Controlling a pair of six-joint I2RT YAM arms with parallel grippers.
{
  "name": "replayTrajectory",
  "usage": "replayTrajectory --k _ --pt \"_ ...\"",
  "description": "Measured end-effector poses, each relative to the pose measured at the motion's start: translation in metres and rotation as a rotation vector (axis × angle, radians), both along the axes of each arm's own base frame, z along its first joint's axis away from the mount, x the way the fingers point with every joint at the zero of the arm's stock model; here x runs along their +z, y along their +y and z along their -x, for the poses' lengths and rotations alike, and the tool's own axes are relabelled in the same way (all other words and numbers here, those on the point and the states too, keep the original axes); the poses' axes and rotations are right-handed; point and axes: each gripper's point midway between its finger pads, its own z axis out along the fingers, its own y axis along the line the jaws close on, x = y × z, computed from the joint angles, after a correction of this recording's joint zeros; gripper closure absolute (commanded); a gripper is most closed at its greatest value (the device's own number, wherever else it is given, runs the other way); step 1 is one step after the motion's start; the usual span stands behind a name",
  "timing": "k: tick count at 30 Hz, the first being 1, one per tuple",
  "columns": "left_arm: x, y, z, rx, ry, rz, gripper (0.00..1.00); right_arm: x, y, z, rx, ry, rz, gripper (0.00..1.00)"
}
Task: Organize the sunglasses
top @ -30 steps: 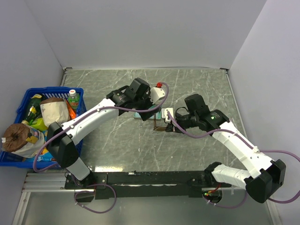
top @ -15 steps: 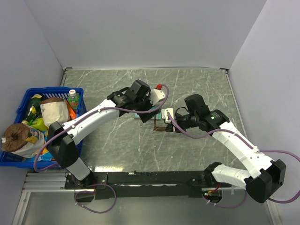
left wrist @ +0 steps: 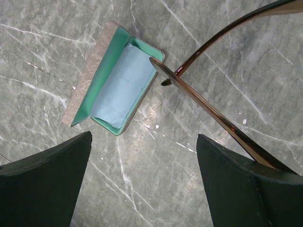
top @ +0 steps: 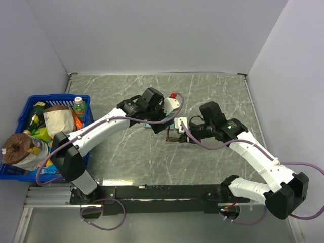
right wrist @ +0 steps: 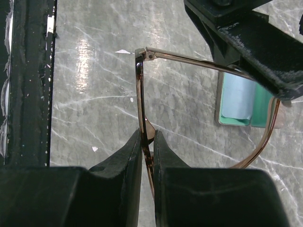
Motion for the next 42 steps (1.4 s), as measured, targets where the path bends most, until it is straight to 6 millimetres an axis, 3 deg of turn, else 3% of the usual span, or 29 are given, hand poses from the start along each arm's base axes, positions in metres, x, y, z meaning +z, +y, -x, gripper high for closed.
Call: replayTrajectory --k 21,27,33,42 --pt "-0.006 -0.011 0.016 -0.050 0.030 -0.016 0.04 -0.006 -0.002 0.006 0.015 0.021 0.011 1.00" --pt "0.000 -0.011 0.009 -0.026 -0.005 -0.019 0.04 -0.005 -0.001 0.009 0.032 0.028 0.005 1.00" --pt "0.008 0.000 -0.006 0.032 -0.031 0.002 0.04 -0.001 0.002 0.016 0.074 0.031 -0.023 1.00" --pt "0.050 0.039 -0.030 0.144 -0.104 0.090 0.04 0.009 0.002 0.030 0.118 0.090 -0.090 1.00"
